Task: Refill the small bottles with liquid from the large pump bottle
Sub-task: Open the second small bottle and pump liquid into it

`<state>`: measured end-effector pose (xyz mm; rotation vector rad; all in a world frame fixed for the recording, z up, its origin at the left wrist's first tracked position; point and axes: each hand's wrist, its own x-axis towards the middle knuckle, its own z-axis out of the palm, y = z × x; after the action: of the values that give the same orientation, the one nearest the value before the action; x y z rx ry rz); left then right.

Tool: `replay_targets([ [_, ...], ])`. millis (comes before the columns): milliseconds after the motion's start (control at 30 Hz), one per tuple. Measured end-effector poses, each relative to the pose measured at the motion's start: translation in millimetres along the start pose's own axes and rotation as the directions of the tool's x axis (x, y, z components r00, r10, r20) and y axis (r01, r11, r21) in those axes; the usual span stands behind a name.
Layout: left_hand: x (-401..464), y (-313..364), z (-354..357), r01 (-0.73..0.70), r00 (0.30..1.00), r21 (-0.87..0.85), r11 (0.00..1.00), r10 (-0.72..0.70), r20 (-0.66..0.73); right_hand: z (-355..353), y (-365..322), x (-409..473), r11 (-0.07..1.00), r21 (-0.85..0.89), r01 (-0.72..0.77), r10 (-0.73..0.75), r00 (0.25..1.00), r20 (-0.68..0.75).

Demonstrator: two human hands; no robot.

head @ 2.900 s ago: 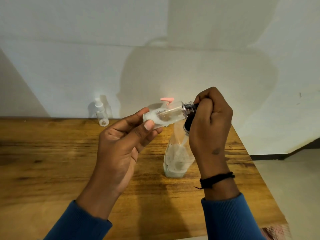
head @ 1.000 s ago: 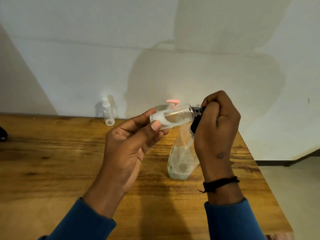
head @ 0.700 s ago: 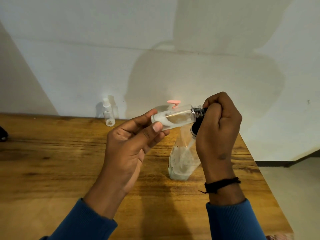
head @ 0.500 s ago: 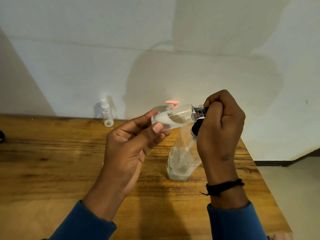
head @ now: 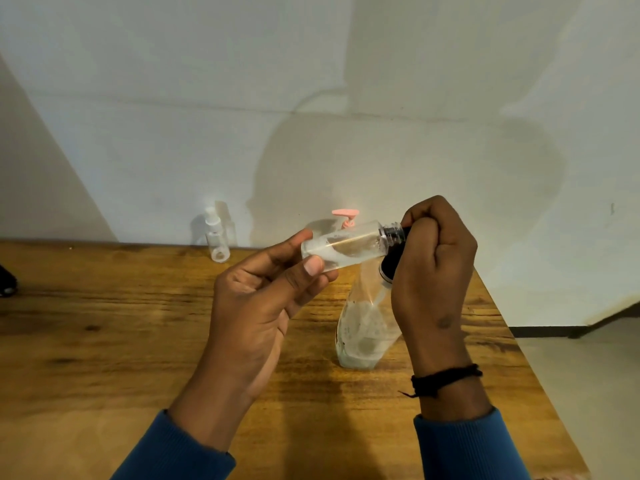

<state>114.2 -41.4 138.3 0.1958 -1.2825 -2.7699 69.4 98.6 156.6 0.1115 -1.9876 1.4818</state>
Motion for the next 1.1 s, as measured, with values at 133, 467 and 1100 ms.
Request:
replay_targets([
  [133, 1.2, -0.4, 0.7, -0.006, 1.0, 0.007, 1.0, 0.006, 0.013, -2.0, -3.6, 3.2, 0.999, -0.017, 0.03, -0.031, 0.999, -0.018],
  [467, 1.7, -1.0, -0.9, -0.005, 1.0, 0.002, 1.0, 0.005, 0.017, 1.4, -4.9, 0.2, 0.999, 0.021, 0.029, -0.028, 0.999, -0.04],
  [1100, 1.9, -0.5, -0.8, -0.006, 1.0, 0.005, 1.0, 0.006, 0.019, -1.3, -7.9, 1.2, 1.0, 0.004, 0.004, -0.004, 1.0, -0.007],
])
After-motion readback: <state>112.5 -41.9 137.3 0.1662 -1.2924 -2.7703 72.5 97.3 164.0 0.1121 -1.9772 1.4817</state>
